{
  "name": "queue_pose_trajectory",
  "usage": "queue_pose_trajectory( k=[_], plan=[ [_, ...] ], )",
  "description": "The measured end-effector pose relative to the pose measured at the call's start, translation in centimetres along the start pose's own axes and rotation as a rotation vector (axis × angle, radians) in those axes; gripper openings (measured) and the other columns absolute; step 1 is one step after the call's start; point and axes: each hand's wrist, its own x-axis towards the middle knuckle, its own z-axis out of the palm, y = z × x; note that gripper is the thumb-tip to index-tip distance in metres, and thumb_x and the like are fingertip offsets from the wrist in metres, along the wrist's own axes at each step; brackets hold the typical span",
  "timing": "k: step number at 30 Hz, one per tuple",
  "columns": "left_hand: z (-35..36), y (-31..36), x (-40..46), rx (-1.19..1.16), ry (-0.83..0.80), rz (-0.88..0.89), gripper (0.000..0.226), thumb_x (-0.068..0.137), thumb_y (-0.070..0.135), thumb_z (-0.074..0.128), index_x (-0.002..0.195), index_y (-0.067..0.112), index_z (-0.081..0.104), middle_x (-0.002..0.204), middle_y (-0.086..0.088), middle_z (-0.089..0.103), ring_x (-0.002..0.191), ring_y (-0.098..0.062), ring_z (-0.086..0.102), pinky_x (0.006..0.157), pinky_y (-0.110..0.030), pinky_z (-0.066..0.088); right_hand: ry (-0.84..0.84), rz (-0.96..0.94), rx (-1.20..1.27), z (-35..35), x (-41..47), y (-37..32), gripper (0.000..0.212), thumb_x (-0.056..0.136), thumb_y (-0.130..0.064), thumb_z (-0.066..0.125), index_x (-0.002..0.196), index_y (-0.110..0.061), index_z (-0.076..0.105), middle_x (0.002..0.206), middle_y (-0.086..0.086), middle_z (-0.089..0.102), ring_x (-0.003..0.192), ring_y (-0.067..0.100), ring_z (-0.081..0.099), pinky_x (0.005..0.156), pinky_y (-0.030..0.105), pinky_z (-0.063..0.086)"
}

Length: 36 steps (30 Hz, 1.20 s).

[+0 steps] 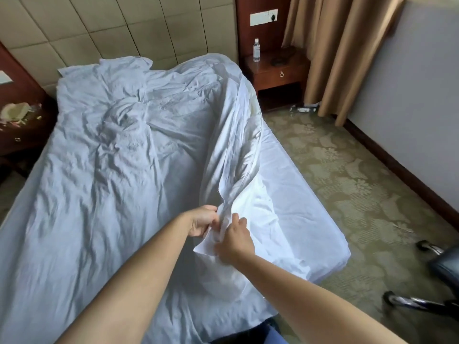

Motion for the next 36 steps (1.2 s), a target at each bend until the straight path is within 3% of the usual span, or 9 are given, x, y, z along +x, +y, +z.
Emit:
queue_pose_trajectory(
  k=[3,5,8,11,16,22,27,32,36],
  plan=[
    [-0.1,0.5,0.7,-0.045,-0.031,-0.125,0.041,0.092,0.032,0.038,0.072,0.009,0.065,0.062,-0.007,0.065,0.052,-0.019,0.060,0.055,-0.022,0.047,-0.052,-0.053,0.023,-0.2,0.1,0.5,0.048,0.082,-0.007,0.057,0.124,-0.015,0.036,0.121,0.009,0.037,0.100,0.034,0.058,0.071,0.034,0.042],
    [-0.4,0.9,1.3,0.048,0.017,-0.132,0.055,0.086,0.058,0.051,0.108,0.011,0.066,0.099,-0.011,0.070,0.081,-0.024,0.066,0.072,-0.029,0.052,-0.079,-0.154,-0.006,-0.2,-0.1,0.1,0.043,0.082,-0.006,0.054,0.121,-0.016,0.038,0.118,0.012,0.039,0.096,0.036,0.058,0.070,0.035,0.041],
    [-1.2,0.5,2.2,0.188,0.305,0.015,0.079,0.078,0.032,0.072,0.144,0.010,0.034,0.143,-0.011,0.045,0.123,-0.028,0.051,0.093,-0.028,0.044,-0.117,-0.257,-0.033,0.0,-0.4,-1.3,0.050,0.085,-0.011,0.054,0.130,-0.019,0.035,0.117,0.015,0.044,0.099,0.039,0.056,0.078,0.039,0.044],
    [-3.2,0.2,2.3,0.216,0.430,0.156,0.082,0.058,0.020,0.066,0.136,0.011,0.043,0.134,-0.013,0.053,0.117,-0.030,0.055,0.093,-0.035,0.050,-0.087,-0.286,-0.031,-0.3,-0.6,-2.8,0.053,0.085,-0.014,0.050,0.135,-0.020,0.034,0.112,0.016,0.056,0.101,0.038,0.058,0.079,0.037,0.042],
    [-9.1,-0.6,-0.8,0.326,0.547,0.362,0.032,0.074,0.004,0.055,0.104,0.013,0.059,0.103,-0.009,0.066,0.090,-0.026,0.062,0.072,-0.030,0.049,-0.034,-0.300,-0.020,1.3,-1.6,-8.4,0.052,0.086,-0.016,0.049,0.135,-0.017,0.031,0.109,0.021,0.061,0.099,0.040,0.058,0.072,0.035,0.036],
    [-23.8,-10.7,-7.3,0.298,0.636,0.413,0.027,0.076,0.003,0.052,0.101,0.013,0.060,0.100,-0.008,0.065,0.091,-0.027,0.061,0.071,-0.029,0.046,-0.065,-0.413,-0.106,9.8,-4.3,-21.7,0.048,0.086,-0.017,0.052,0.129,-0.020,0.031,0.106,0.020,0.061,0.094,0.038,0.058,0.067,0.032,0.033],
    [-36.1,-25.1,-14.9,0.092,0.613,0.312,0.025,0.064,0.009,0.056,0.088,0.015,0.060,0.086,-0.008,0.064,0.078,-0.026,0.061,0.065,-0.029,0.048,-0.205,-0.524,-0.178,22.8,-10.1,-33.7,0.062,0.089,-0.022,0.051,0.144,-0.022,0.023,0.116,0.020,0.059,0.103,0.038,0.057,0.075,0.035,0.039],
    [-40.8,-39.8,-20.3,-0.091,0.573,0.072,0.020,0.076,-0.003,0.055,0.093,0.008,0.058,0.078,-0.011,0.061,0.068,-0.025,0.058,0.056,-0.024,0.044,-0.397,-0.573,-0.322,32.6,-16.1,-38.9,0.054,0.086,-0.023,0.057,0.135,-0.018,0.035,0.116,0.019,0.058,0.106,0.038,0.056,0.076,0.033,0.039],
    [-40.3,-44.5,-19.0,-0.141,0.473,-0.012,0.052,0.056,0.014,0.058,0.107,0.003,0.058,0.093,-0.017,0.065,0.079,-0.030,0.064,0.066,-0.030,0.051,-0.441,-0.442,-0.350,35.9,-18.2,-37.2,0.044,0.087,-0.022,0.055,0.126,-0.014,0.039,0.113,0.018,0.058,0.102,0.038,0.058,0.070,0.033,0.040]
  ],
)
